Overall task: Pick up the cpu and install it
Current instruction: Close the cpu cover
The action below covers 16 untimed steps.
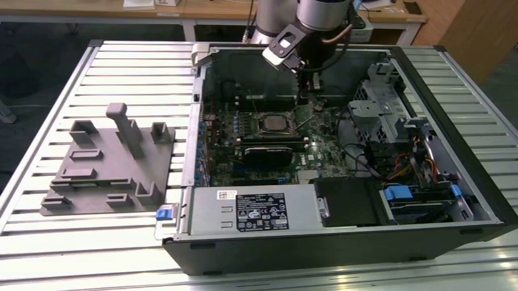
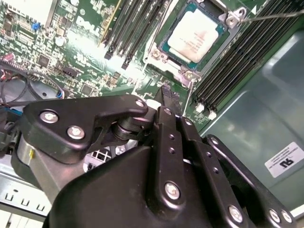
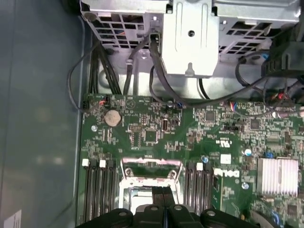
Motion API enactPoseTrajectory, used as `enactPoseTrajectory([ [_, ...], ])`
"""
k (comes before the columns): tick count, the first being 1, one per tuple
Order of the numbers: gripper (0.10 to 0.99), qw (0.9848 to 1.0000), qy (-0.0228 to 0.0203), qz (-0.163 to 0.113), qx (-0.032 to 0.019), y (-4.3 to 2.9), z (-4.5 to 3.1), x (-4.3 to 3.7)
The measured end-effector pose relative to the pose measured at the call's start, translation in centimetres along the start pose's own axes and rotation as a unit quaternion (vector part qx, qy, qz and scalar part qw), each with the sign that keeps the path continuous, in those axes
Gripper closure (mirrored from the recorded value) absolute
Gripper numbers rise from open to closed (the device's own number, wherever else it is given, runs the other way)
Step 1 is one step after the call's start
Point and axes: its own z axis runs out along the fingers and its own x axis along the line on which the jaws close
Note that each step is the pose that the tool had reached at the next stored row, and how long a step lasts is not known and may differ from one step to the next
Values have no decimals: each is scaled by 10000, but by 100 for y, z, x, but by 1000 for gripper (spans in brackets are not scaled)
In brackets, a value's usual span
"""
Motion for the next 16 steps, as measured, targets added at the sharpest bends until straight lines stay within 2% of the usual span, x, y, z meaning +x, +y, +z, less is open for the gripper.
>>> enactPoseTrajectory([
  [8, 980, 10000, 0, 1, 3, 154, 59, 53],
  [16, 980, 10000, -2, 83, 2, 228, 105, 111],
])
